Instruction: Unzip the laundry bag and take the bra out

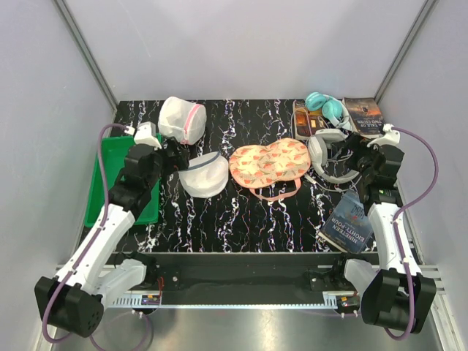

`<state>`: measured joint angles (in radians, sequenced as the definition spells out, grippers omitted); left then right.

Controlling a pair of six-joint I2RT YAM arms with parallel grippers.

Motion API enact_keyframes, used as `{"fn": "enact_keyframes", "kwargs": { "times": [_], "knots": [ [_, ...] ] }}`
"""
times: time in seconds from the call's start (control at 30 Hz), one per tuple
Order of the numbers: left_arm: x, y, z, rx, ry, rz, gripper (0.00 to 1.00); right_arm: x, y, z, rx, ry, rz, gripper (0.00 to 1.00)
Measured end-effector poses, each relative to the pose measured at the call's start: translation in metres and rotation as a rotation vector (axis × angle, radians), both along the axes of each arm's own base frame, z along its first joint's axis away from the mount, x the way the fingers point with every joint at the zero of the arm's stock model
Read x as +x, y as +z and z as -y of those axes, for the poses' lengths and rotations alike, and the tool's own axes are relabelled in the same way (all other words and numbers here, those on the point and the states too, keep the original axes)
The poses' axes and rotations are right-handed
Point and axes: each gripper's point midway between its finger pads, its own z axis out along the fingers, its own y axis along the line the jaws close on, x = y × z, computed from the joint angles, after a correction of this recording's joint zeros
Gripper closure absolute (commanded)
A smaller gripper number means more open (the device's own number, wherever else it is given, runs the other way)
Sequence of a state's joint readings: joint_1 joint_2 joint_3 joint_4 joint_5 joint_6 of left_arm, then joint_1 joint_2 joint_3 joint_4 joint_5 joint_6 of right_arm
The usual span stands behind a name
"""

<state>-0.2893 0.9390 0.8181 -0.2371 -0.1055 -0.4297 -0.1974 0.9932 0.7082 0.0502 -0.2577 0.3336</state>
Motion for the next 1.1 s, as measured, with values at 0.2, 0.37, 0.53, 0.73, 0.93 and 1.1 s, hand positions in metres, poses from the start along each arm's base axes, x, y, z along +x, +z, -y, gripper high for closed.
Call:
{"fn": "enact_keyframes", "kwargs": {
  "times": [0.2, 0.37, 0.53, 0.73, 0.93, 1.1],
  "knots": [
    [0.003, -0.018, 0.009, 0.008, -0.038, -0.057, 0.01, -0.001, -0.005, -0.001, 0.006, 0.006, -0.02, 0.0],
    [0.002, -0.036, 0.038, 0.037, -0.137, -0.101, 0.01, -0.001, -0.01, -0.006, 0.018, 0.033, -0.038, 0.0],
    [0.006, -0.039, 0.082, 0.064, -0.301, -0.085, 0.03, -0.002, -0.013, -0.009, 0.026, 0.049, -0.047, 0.0],
    [0.037, -0.041, 0.12, 0.128, -0.421, -0.084, 0.14, -0.003, -0.014, -0.012, 0.031, 0.064, -0.053, 0.0],
    [0.06, -0.066, 0.132, 0.207, -0.441, -0.142, 0.21, -0.004, -0.015, -0.014, 0.035, 0.074, -0.058, 0.0],
    [0.06, -0.097, 0.133, 0.281, -0.448, -0.221, 0.23, -0.004, -0.015, -0.015, 0.036, 0.078, -0.058, 0.0]
  ]
}}
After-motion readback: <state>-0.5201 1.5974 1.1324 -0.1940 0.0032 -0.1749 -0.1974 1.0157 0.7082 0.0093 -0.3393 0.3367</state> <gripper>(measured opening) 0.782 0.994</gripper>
